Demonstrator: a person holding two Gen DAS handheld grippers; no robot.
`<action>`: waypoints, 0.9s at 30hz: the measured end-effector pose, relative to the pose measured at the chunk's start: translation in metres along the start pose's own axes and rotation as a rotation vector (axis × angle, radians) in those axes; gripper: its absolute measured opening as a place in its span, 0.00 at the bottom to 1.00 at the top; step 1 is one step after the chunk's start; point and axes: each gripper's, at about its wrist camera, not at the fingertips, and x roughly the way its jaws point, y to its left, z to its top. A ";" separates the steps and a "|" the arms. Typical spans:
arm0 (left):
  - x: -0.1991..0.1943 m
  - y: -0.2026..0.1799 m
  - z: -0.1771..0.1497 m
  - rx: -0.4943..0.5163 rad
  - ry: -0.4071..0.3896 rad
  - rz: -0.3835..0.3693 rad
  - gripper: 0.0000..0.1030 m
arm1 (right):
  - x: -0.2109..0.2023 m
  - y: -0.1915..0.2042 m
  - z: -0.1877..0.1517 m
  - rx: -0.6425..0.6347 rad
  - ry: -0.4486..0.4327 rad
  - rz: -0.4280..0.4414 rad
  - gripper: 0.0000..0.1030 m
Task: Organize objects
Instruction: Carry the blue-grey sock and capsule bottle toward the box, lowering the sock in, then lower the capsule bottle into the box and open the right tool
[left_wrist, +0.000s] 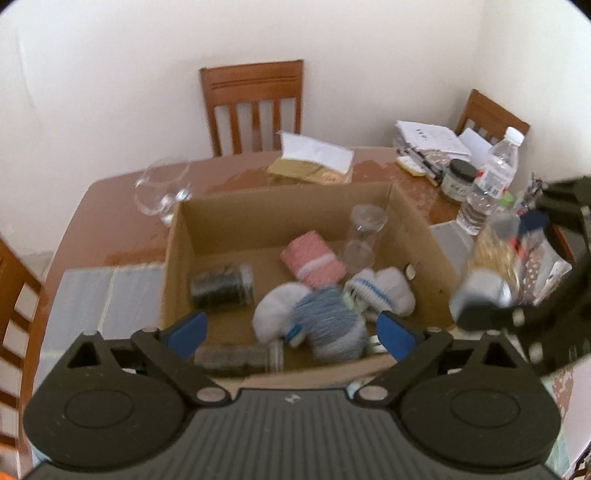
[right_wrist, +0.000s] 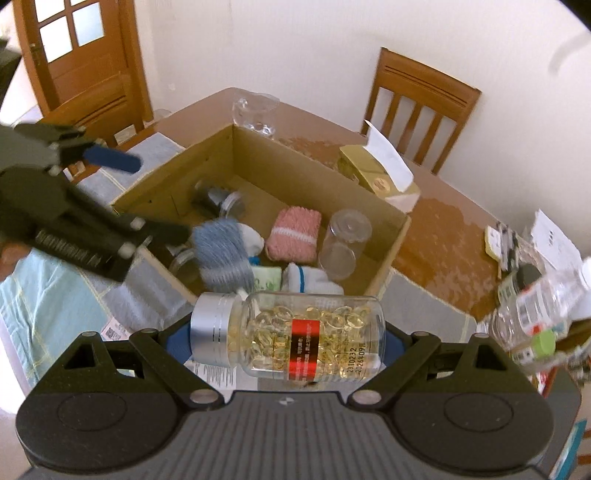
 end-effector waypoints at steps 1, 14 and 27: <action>-0.002 0.003 -0.005 -0.018 0.008 0.007 0.95 | 0.002 0.000 0.003 -0.007 -0.002 0.005 0.93; -0.027 0.022 -0.054 -0.186 0.016 0.113 0.96 | 0.043 0.009 0.065 -0.133 -0.022 0.067 0.93; -0.040 0.048 -0.084 -0.337 0.019 0.205 0.96 | 0.118 0.028 0.115 -0.285 0.009 0.068 0.94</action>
